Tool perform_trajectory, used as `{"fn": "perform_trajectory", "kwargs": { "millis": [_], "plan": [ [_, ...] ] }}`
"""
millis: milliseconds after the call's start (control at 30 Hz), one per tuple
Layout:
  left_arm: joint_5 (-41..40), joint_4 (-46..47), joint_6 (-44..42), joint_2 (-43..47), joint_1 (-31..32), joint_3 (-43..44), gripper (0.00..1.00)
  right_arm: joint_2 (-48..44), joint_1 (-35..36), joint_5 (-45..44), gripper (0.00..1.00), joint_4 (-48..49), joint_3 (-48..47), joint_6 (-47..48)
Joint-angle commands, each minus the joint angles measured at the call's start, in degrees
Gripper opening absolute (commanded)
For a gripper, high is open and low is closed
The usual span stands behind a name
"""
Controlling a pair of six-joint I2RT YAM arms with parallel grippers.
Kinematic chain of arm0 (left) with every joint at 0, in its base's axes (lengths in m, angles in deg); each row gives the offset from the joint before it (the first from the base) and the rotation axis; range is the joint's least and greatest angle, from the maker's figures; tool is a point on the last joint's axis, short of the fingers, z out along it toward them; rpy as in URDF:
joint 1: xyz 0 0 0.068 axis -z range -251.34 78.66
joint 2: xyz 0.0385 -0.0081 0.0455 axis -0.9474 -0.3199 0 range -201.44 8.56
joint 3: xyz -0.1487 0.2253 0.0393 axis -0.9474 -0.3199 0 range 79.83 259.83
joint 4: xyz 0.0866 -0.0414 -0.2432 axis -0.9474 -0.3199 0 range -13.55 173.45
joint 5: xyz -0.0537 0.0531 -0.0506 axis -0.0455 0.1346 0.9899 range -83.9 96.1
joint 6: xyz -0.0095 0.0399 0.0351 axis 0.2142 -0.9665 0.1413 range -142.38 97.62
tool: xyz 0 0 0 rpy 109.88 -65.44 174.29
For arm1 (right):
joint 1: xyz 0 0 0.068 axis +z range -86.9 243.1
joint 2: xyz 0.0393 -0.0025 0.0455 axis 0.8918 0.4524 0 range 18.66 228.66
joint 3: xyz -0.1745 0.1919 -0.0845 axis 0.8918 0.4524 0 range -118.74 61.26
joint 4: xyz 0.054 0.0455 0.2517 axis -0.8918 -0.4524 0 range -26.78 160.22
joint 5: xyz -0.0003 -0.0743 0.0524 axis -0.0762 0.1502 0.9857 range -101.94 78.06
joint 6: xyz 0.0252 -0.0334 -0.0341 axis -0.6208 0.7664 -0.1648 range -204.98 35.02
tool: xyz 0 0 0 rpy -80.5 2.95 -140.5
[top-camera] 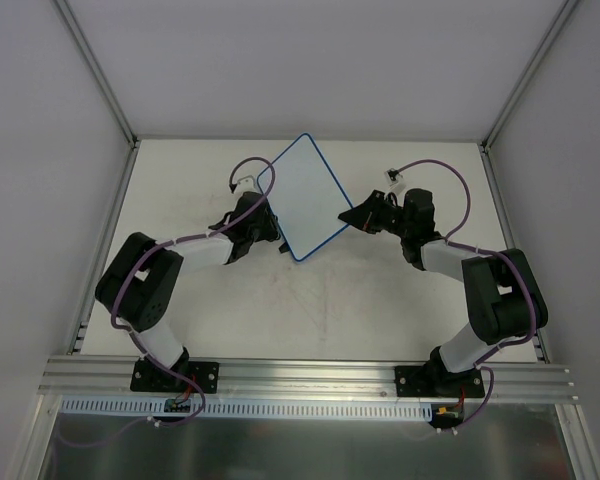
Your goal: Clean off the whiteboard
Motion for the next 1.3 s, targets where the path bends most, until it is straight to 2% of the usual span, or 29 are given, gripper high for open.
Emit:
{"fn": "perform_trajectory", "kwargs": {
  "millis": [0, 333, 600, 733, 1000, 1267],
  "plan": [
    [1.91, 4.22, -1.92, -2.64, 0.00, 3.50, 0.00, 0.34, 1.59, 2.38, 0.00, -2.08, -0.67, 1.79],
    [4.63, 8.00, -3.94, -8.35, -0.44, 9.12, 0.00, 1.05, 1.77, 3.17, 0.00, -2.08, -1.19, 1.44],
    [12.37, 7.74, -1.39, -15.21, -2.90, 14.22, 0.00, 0.08, 1.85, 2.73, 0.00, -2.08, -0.49, 1.79],
    [12.37, 7.92, -0.51, -16.62, -3.26, 15.19, 0.00, 0.08, 1.85, 3.08, 0.00, -1.99, -0.67, 1.71],
    [12.20, 14.42, -1.13, -17.59, -3.78, 14.14, 0.00, 0.17, 2.12, 3.08, 0.00, -1.99, -0.67, 1.79],
    [10.79, 14.51, -1.74, -18.73, -4.84, 16.77, 0.00, 0.43, 2.21, 3.35, 0.00, -1.99, -0.76, 1.97]
  ]
}}
